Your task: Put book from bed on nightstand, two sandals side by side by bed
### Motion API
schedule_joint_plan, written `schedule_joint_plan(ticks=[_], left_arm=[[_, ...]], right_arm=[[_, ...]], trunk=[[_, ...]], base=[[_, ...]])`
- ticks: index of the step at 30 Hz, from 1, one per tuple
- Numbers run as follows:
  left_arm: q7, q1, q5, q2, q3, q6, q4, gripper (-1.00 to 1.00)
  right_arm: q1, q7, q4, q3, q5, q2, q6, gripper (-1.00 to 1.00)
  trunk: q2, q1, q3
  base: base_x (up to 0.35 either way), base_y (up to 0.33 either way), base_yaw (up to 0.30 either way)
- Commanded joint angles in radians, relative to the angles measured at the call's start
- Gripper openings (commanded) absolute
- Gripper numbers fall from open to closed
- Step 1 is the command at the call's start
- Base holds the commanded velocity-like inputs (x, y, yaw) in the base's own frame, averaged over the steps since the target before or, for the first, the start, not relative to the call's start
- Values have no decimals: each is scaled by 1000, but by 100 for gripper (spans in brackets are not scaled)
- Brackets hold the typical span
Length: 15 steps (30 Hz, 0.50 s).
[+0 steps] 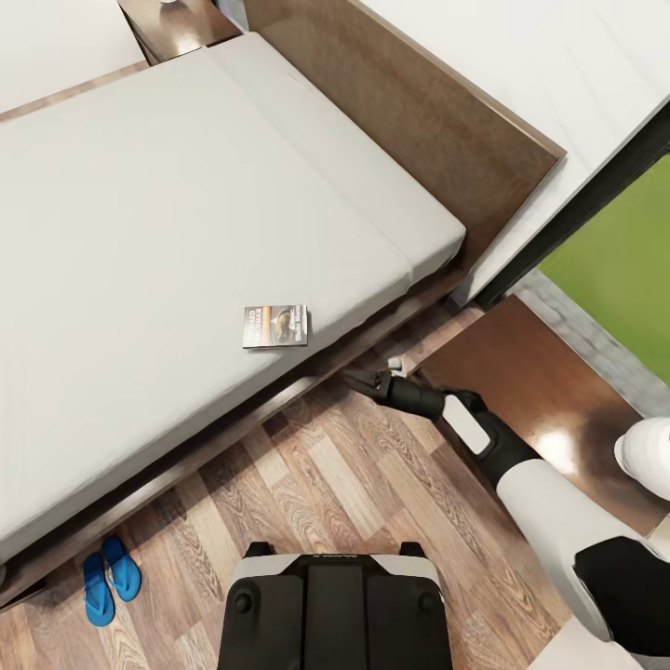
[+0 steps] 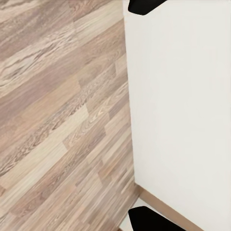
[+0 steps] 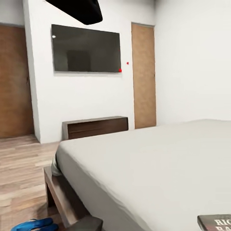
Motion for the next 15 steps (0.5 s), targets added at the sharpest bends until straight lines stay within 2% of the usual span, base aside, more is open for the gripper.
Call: schedule_joint_plan(ticks=[1, 7, 15], left_arm=[[5, 1, 8, 0, -9, 7, -3, 100], [4, 3, 8, 0, -10, 6, -3, 100], [4, 4, 8, 2, -10, 6, -3, 100]], right_arm=[[-3, 0, 5, -1, -12, -1, 6, 100], [-27, 7, 26, -42, -39, -1, 6, 100], [-75, 11, 44, -52, -43, -2, 9, 100]], trunk=[[-1, 1, -1], [-1, 1, -1], [-1, 1, -1]], base=[[0, 0, 0], [0, 0, 0], [0, 0, 0]])
